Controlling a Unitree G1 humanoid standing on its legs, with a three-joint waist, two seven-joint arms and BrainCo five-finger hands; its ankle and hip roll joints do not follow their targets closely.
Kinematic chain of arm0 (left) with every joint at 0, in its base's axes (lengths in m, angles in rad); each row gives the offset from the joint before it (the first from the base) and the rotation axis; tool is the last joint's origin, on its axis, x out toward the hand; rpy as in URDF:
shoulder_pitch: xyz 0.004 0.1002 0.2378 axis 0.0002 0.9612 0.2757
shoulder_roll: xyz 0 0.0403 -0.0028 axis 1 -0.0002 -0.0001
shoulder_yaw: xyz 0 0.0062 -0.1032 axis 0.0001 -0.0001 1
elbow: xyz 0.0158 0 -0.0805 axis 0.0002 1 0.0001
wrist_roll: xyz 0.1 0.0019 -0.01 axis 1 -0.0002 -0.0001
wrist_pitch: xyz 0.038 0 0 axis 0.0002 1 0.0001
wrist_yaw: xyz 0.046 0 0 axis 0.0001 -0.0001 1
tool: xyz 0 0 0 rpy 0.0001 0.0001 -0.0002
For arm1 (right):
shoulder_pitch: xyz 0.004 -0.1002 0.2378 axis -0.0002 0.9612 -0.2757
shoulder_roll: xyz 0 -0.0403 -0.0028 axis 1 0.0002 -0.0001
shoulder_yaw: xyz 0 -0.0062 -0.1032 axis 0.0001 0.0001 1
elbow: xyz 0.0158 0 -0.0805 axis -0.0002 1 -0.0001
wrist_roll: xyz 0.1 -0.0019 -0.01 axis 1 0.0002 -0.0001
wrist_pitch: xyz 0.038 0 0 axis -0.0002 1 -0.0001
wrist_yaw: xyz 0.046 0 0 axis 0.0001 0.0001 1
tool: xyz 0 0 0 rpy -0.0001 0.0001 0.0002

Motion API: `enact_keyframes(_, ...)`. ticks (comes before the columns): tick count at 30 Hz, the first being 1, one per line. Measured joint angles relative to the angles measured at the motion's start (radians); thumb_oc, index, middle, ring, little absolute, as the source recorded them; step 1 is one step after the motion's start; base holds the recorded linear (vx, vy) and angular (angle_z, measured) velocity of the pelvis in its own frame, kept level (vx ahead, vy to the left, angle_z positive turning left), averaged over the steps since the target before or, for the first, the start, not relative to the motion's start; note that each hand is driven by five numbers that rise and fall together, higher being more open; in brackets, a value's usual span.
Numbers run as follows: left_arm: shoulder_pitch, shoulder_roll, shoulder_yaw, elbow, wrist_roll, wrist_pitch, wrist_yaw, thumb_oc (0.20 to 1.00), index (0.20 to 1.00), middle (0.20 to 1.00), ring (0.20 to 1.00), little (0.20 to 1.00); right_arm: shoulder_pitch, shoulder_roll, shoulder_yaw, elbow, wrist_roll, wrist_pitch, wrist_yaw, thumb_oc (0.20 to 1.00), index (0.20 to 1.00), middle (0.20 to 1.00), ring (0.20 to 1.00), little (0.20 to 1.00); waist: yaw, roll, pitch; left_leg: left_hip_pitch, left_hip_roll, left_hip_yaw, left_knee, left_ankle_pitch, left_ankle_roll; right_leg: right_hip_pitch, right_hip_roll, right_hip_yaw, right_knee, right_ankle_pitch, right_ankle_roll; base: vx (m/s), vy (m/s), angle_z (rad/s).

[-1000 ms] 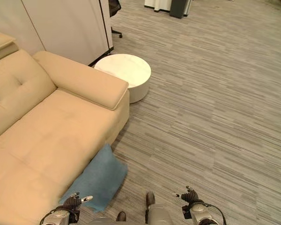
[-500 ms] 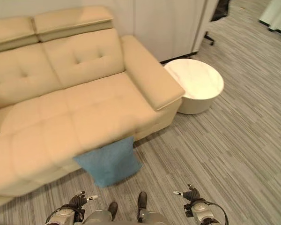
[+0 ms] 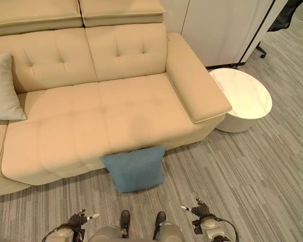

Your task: Pick up all the scattered cushions and arrange them neatly on the sofa.

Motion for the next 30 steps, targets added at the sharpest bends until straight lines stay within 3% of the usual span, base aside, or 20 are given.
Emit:
enact_keyframes(2,-0.044,0.015,0.001,-0.001,-0.005,-0.005,0.007,1.0,1.0,1.0,1.0,1.0,-0.015,0.0,0.019,-0.034,0.0,-0.001,-0.001,1.0,1.0,1.0,1.0,1.0,0.007,-0.016,0.027,0.0,-0.02,-0.029,-0.003,0.007,0.006,-0.019,0.001,0.032,-0.123,0.019,0.005,0.1,-0.04,0.52)
enact_keyframes(5,-0.068,0.013,0.006,0.0,-0.018,-0.007,0.009,1.0,1.0,1.0,1.0,1.0,-0.037,-0.001,0.022,-0.075,0.003,-0.013,-0.002,1.0,1.0,1.0,1.0,1.0,-0.005,-0.006,0.061,0.003,-0.033,-0.089,0.0,-0.008,-0.017,-0.063,0.039,0.07,-0.274,0.131,0.009,0.11,-0.084,0.68)
enact_keyframes(7,-0.065,0.008,0.005,-0.022,-0.02,-0.024,0.019,1.0,1.0,1.0,1.0,1.0,-0.017,0.004,0.021,-0.066,0.012,-0.021,-0.002,1.0,1.0,1.0,1.0,1.0,-0.012,-0.028,0.071,0.04,-0.07,-0.14,0.0,-0.012,-0.019,-0.034,0.017,0.076,-0.303,0.193,-0.029,-0.06,-0.18,1.27)
enact_keyframes(8,-0.045,0.019,0.004,-0.093,-0.031,-0.032,0.04,1.0,1.0,1.0,1.0,1.0,-0.024,0.003,0.025,-0.065,0.017,-0.022,-0.005,1.0,1.0,1.0,1.0,1.0,0.004,-0.038,0.08,0.029,-0.073,-0.16,0.01,-0.035,-0.036,-0.056,0.014,0.058,-0.277,0.245,-0.05,-0.04,-0.127,0.79)
enact_keyframes(11,-0.051,0.028,-0.001,-0.136,-0.06,-0.04,0.057,1.0,1.0,1.0,1.0,1.0,-0.087,-0.011,0.021,-0.074,0.017,-0.024,-0.02,1.0,1.0,1.0,1.0,1.0,0.012,-0.031,0.097,-0.038,-0.049,-0.176,0.055,-0.059,-0.071,-0.066,0.04,0.028,-0.342,0.289,-0.102,-0.04,-0.098,0.23)
enact_keyframes(15,-0.104,0.026,-0.004,-0.156,-0.092,-0.043,0.072,1.0,1.0,1.0,1.0,1.0,-0.124,-0.039,0.025,-0.113,0.017,-0.031,-0.04,1.0,1.0,1.0,1.0,1.0,0.0,-0.028,0.109,-0.051,-0.025,-0.171,0.084,-0.073,-0.092,-0.039,0.063,0.01,-0.39,0.3,-0.117,-0.01,-0.043,0.06)
enact_keyframes(19,-0.156,0.026,-0.023,-0.213,-0.099,-0.063,0.087,1.0,1.0,1.0,1.0,1.0,-0.135,-0.044,0.04,-0.145,0.017,-0.034,-0.043,1.0,1.0,1.0,1.0,1.0,-0.015,-0.029,0.111,-0.044,-0.013,-0.154,0.068,-0.075,-0.089,-0.038,0.077,0.02,-0.403,0.308,-0.115,-0.03,0.036,-0.14)
enact_keyframes(24,-0.134,0.005,-0.04,-0.215,-0.1,-0.077,0.093,1.0,1.0,1.0,1.0,1.0,-0.137,-0.042,0.055,-0.154,0.015,-0.033,-0.042,1.0,1.0,1.0,1.0,1.0,-0.034,-0.044,0.118,-0.013,-0.041,-0.09,0.065,-0.088,-0.062,-0.039,0.077,0.102,-0.403,0.322,-0.081,-0.04,0.109,-0.45)
enact_keyframes(26,-0.109,0.003,-0.04,-0.215,-0.1,-0.077,0.093,1.0,1.0,1.0,1.0,1.0,-0.142,-0.041,0.058,-0.153,0.014,-0.032,-0.041,1.0,1.0,1.0,1.0,1.0,-0.037,-0.05,0.119,-0.009,-0.046,-0.05,0.056,-0.079,-0.049,-0.06,0.07,0.109,-0.39,0.272,-0.032,-0.04,0.059,-0.58)
enact_keyframes(28,-0.095,0.001,-0.04,-0.213,-0.1,-0.075,0.093,1.0,1.0,1.0,1.0,1.0,-0.149,-0.041,0.058,-0.15,0.009,-0.032,-0.04,1.0,1.0,1.0,1.0,1.0,-0.037,-0.042,0.123,-0.015,-0.021,-0.008,0.053,-0.069,-0.033,-0.098,0.066,0.076,-0.331,0.234,0.006,-0.05,-0.024,-0.51)
enact_keyframes(29,-0.102,-0.006,-0.041,-0.214,-0.099,-0.072,0.093,1.0,1.0,1.0,1.0,1.0,-0.149,-0.043,0.058,-0.13,0.005,-0.03,-0.04,1.0,1.0,1.0,1.0,1.0,-0.036,-0.014,0.141,-0.025,0.003,-0.011,0.063,-0.067,-0.028,-0.152,0.056,0.05,-0.153,0.197,-0.002,-0.05,-0.077,-0.17)
enact_keyframes(30,-0.105,-0.006,-0.04,-0.213,-0.099,-0.073,0.093,1.0,1.0,1.0,1.0,1.0,-0.148,-0.043,0.058,-0.129,0.004,-0.028,-0.04,1.0,1.0,1.0,1.0,1.0,-0.028,-0.002,0.148,-0.031,0.013,-0.014,0.069,-0.067,-0.028,-0.164,0.052,0.049,-0.09,0.173,0.002,-0.03,-0.073,-0.06)
